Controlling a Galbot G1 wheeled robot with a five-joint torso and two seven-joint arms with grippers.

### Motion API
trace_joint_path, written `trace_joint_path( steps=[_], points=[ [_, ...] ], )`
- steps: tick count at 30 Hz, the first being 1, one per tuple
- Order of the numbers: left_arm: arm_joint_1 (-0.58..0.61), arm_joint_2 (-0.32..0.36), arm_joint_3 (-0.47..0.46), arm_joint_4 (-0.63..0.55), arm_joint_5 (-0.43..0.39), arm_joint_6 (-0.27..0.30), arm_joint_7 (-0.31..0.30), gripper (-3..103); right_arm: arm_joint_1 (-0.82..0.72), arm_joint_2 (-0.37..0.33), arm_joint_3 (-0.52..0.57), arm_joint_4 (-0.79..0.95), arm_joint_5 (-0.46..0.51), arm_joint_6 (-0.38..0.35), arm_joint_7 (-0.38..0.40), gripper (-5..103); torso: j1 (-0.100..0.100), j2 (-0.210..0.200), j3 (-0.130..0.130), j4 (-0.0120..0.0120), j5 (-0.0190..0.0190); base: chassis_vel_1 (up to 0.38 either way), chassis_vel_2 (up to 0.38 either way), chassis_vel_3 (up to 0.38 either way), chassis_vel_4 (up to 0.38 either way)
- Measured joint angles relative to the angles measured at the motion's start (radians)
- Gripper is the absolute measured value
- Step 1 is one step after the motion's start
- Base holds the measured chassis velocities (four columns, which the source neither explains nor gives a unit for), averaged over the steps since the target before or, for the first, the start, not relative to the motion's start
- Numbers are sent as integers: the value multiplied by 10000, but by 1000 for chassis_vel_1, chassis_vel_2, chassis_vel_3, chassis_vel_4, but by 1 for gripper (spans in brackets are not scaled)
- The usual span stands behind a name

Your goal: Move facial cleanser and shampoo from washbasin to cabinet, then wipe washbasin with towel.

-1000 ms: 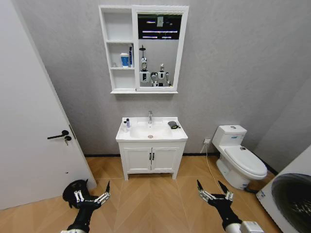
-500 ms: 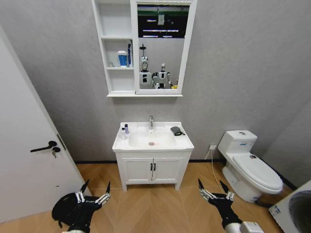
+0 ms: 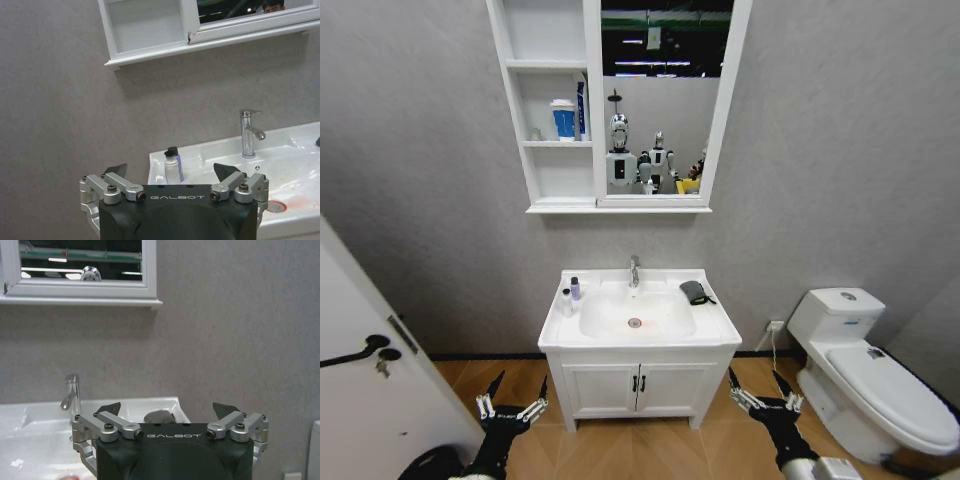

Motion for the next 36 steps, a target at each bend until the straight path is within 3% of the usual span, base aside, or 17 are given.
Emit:
trace_joint_path(
  steps=[4, 5, 8, 17, 19, 25, 36],
  points=[
    [-56, 112, 79, 81, -36, 12, 6, 98, -24, -12, -29, -73, 33, 335, 9, 100, 13, -4, 4, 7, 15, -265, 305, 197, -253],
    [-60, 199, 149, 146, -68, 15, 65, 98, -87, -49, -80, -93, 36, 399, -228, 100, 12, -4, 3, 1, 1, -185, 170, 58, -91],
    [-58, 293, 267, 214, -224, 17, 142, 98, -118, -101, -212, -131, 11, 444, -544, 100, 6, -2, 1, -1, 10, -144, 148, 57, -101],
    [-739, 895, 762, 1229, -692, 416, 226, 97, -117, -238, -675, -633, -959, 991, -987, 100, -15, 7, -3, 2, 7, 50, -33, -31, 38],
    [-1368, 1217, 1125, 1891, -1030, 869, 112, 97, -286, -168, -656, -840, -1278, 1370, -995, 100, -14, 6, -3, 0, 5, 8, -18, -22, 28],
    [-3142, 1787, 1745, 3104, -1893, 1495, -349, 97, -348, -94, -527, -1138, -1795, 2031, -708, 100, 1, 1, 1, -1, 6, -4, 2, 9, -4],
    [-5775, 2248, 2149, 4998, -2845, 1901, -1337, 97, -703, 33, -130, -1181, -1833, 2226, -780, 100, 0, 1, 1, 0, 6, -2, 1, 5, -2]
  ],
)
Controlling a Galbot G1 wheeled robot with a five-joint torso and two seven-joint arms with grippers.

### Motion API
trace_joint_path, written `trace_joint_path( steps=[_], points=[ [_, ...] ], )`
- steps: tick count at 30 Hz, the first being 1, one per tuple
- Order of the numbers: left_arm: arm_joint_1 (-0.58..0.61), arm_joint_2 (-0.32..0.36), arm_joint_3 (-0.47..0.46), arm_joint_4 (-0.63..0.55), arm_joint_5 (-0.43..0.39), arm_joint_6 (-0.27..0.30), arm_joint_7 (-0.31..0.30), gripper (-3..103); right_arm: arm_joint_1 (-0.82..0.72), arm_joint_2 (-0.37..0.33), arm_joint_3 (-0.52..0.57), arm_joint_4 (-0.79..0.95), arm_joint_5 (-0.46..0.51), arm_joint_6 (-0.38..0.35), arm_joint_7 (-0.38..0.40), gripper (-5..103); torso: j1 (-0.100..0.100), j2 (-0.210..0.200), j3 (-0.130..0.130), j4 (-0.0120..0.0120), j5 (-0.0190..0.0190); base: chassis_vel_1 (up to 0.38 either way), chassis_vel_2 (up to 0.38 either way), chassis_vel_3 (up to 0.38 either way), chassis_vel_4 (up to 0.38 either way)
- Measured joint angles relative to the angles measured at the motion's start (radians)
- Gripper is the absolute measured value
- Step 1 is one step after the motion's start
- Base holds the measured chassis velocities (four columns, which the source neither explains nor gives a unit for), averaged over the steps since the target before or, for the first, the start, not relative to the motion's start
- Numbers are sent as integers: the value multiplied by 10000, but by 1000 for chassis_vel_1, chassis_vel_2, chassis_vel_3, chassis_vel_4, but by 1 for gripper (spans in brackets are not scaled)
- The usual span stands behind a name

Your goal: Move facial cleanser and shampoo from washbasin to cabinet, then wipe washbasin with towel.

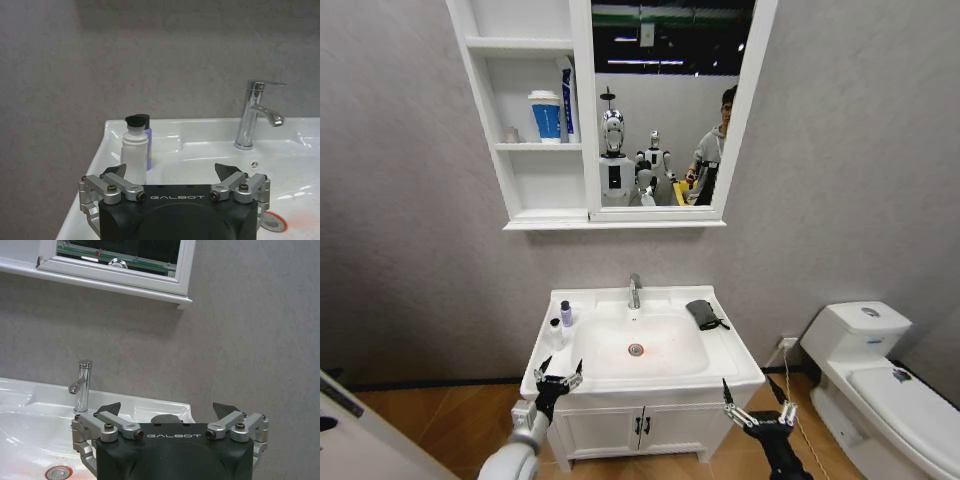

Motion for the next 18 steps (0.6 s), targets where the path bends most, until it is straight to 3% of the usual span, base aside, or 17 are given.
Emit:
trace_joint_path(
  steps=[8, 18],
  points=[
    [-1448, 198, 234, 1541, -306, -2, -232, 97, -128, -2, 35, 54, 123, -70, -72, 100, 0, 0, 0, 0, 0, 0, 0, 0, 0],
    [-2693, -225, 383, 3080, -404, -242, -291, 97, -254, -35, 197, 78, 404, -128, -58, 100, -1, 0, 0, 0, 1, 0, 0, 0, 0]
  ],
)
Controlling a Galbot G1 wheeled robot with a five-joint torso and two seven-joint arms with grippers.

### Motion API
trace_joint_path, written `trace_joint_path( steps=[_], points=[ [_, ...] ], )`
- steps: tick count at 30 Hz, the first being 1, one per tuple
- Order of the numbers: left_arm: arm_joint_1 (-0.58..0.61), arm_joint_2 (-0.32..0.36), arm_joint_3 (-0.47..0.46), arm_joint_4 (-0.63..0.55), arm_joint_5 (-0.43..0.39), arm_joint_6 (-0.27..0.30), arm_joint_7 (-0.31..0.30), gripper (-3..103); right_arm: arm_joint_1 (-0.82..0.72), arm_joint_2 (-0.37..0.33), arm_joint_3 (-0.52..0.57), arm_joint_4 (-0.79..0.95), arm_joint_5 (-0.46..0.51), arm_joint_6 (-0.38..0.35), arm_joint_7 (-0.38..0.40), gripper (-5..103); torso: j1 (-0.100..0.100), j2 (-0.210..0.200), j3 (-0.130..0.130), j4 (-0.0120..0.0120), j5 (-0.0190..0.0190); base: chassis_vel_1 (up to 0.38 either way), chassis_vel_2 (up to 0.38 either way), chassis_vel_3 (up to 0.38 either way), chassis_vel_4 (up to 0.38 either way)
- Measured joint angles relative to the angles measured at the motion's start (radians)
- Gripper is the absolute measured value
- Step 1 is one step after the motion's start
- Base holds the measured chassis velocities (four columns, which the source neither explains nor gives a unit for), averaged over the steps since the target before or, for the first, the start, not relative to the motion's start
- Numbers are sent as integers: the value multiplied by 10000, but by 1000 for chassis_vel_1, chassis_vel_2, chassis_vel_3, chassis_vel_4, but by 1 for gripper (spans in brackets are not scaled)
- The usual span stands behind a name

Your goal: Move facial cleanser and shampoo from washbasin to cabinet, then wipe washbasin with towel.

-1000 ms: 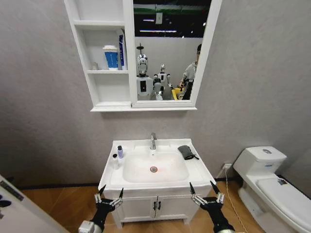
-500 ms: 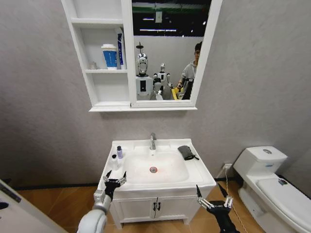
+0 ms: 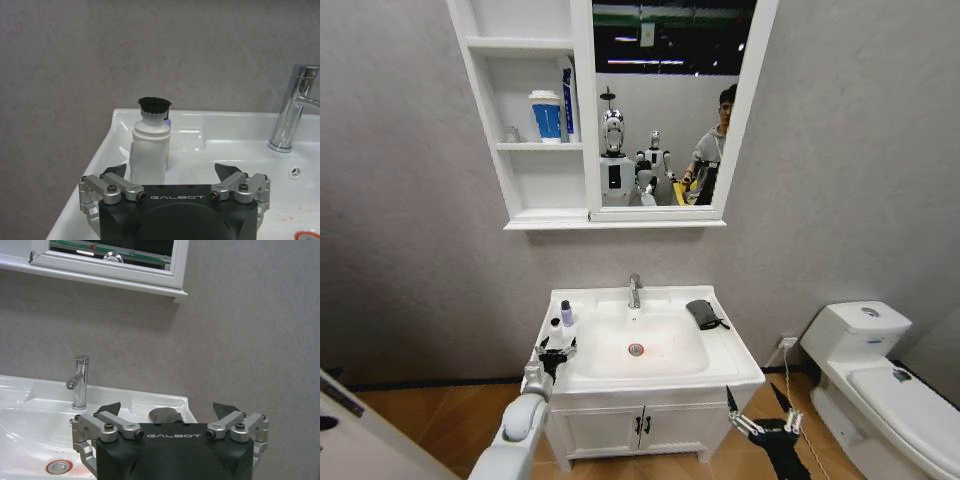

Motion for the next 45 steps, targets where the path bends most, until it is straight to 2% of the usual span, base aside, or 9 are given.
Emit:
trace_joint_path(
  steps=[10, 15, 26, 29, 33, 37, 40, 43, 45],
  points=[
    [-612, -177, -189, 698, -55, -203, 9, 93, -81, -95, 107, 52, 48, -94, 22, 100, 1, 0, -1, 0, 0, 0, 0, 0, 0],
    [-671, -195, -292, 819, 117, -390, 290, 66, -44, -120, 143, 25, 93, -130, 136, 100, 0, 0, -1, 0, 0, 0, 0, 0, 0],
    [-307, 291, -360, -70, 47, -380, 538, 34, 141, -102, -25, -11, 47, -251, 137, 100, 0, 0, -1, 1, 1, 0, 0, 0, 0],
    [-179, 509, -422, -388, -116, -279, 530, 34, 166, -84, -72, -11, 64, -269, 142, 100, 0, 0, 0, 1, -2, 0, 0, 0, 0],
    [-4, 1157, -446, -1464, -638, 96, 350, 34, 190, -57, -107, -24, 97, -271, 148, 100, 0, 0, -1, 0, -2, 0, 0, 0, 0],
    [-412, 3082, -370, -3756, -2641, 1194, -483, 34, 274, -17, -148, -97, 110, -227, 123, 100, -1, 2, -2, 0, 2, 0, 0, 0, 0],
    [-554, 3448, -416, -4100, -3083, 1509, -724, 34, 283, 1, -158, -104, 111, -218, 91, 100, -1, 1, -1, 0, -7, 0, 0, 0, 0],
    [-1374, 5837, -876, -5354, -5453, 3346, -1666, 34, 303, 48, -166, -162, 139, -134, -29, 100, 0, 1, -1, 2, -1, 0, 0, 0, 0],
    [-1715, 6429, -947, -5570, -6052, 3791, -1864, 34, 318, 56, -165, -199, 140, -108, -46, 100, -1, 1, -2, 2, -3, 0, 0, 0, 0]
  ],
)
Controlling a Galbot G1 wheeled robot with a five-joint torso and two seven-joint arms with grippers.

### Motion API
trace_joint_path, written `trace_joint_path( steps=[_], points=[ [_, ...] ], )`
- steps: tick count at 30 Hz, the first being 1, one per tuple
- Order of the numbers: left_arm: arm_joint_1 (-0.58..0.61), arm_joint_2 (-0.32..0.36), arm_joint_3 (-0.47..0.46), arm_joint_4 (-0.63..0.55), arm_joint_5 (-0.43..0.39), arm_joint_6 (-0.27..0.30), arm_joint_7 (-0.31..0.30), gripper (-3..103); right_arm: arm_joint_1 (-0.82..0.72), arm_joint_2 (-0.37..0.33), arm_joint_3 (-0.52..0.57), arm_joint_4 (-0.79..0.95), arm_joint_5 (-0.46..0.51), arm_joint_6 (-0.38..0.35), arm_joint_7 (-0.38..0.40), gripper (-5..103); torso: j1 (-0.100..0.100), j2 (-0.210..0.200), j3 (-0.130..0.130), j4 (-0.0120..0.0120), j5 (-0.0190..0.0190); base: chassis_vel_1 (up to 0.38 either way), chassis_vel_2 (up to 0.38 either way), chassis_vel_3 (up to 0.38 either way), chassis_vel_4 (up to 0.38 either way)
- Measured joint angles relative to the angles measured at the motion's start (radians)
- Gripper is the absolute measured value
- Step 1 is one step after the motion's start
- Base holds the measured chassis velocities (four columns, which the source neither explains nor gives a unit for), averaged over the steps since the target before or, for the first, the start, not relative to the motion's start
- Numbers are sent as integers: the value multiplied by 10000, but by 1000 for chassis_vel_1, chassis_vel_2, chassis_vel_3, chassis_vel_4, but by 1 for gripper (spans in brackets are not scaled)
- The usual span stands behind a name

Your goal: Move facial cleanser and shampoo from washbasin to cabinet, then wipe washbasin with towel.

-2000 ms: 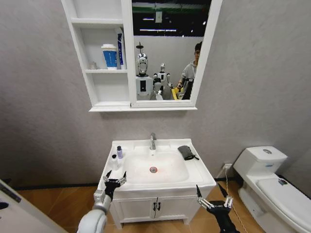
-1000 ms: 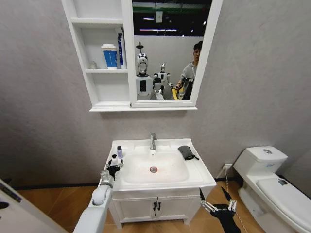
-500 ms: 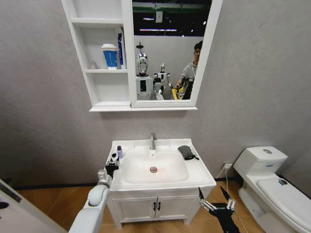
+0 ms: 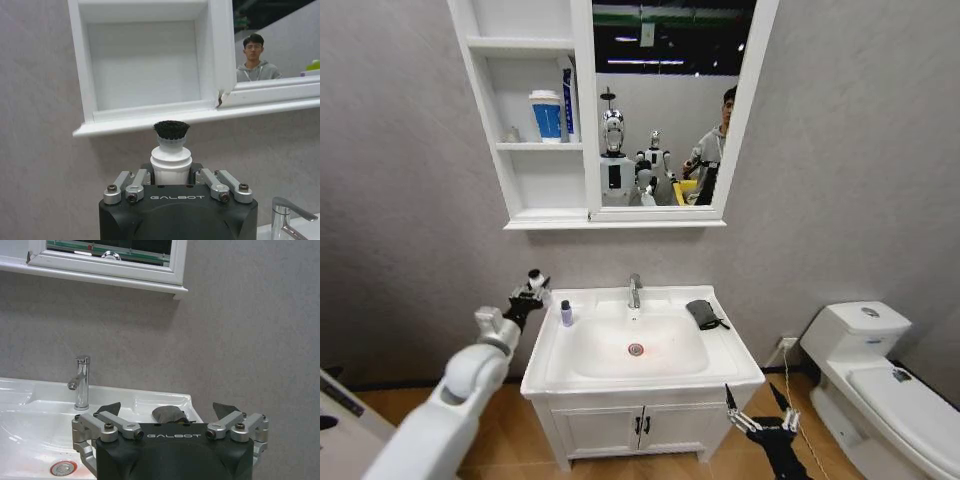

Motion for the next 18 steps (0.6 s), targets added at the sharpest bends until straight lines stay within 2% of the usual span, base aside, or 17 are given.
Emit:
trace_joint_path(
  steps=[1, 2, 4, 5, 7, 8, 9, 11, 12, 15, 16, 18],
  points=[
    [-612, 741, -36, -181, -779, 445, -171, 34, 23, 6, -3, -47, 5, 28, -36, 100, 0, 1, 0, 0, 1, 0, 0, 0, 0],
    [-612, 741, -36, -181, -779, 445, -171, 34, 23, 6, -3, -47, 5, 28, -36, 100, 0, 1, 0, 0, 1, 0, 0, 0, 0],
    [-2103, 1828, 275, -216, -2136, 1048, -454, 34, 92, 10, -11, -106, 35, 65, -79, 100, 0, 1, 0, -1, 4, 0, 0, 0, 0],
    [-2103, 1828, 275, -216, -2136, 1048, -454, 34, 92, 10, -11, -106, 35, 65, -79, 100, 0, 1, 0, -1, 4, 0, 0, 0, 0],
    [-3791, 2583, 1152, 107, -3030, 1406, -616, 34, 163, 28, -10, -143, 77, 114, -105, 100, 0, 0, 1, -1, 5, 0, 0, 0, 0],
    [-4976, 2833, 1876, 435, -3344, 1537, -616, 34, 198, 55, -11, -176, 116, 170, -129, 100, 1, 0, 1, -2, 3, 0, 0, 0, 0],
    [-4976, 2833, 1876, 435, -3344, 1537, -616, 34, 198, 55, -11, -176, 116, 170, -129, 100, 1, 0, 1, -2, 3, 0, 0, 0, 0],
    [-7259, 2829, 3721, 1104, -4139, 1783, -1087, 34, 219, 115, 3, -371, 174, 367, -214, 100, 0, 0, 1, 1, 3, 0, 0, 0, 0],
    [-7259, 2829, 3721, 1104, -4139, 1783, -1087, 34, 219, 115, 3, -371, 174, 367, -214, 100, 0, 0, 1, 1, 3, 0, 0, 0, 0],
    [-9781, 2023, 5798, 2081, -4888, 2083, -1933, 34, 134, 131, 63, -675, 216, 666, -319, 100, 0, 0, 2, -1, 0, 0, 0, 0, 0],
    [-9781, 2023, 5798, 2081, -4888, 2083, -1933, 34, 134, 131, 63, -675, 216, 666, -319, 100, 0, 0, 2, -1, 0, 0, 0, 0, 0],
    [-10981, 1367, 6783, 2883, -5011, 2205, -2341, 34, 99, 115, 125, -817, 284, 797, -350, 100, 0, 0, 2, -4, 9, 0, 0, 0, 0]
  ],
)
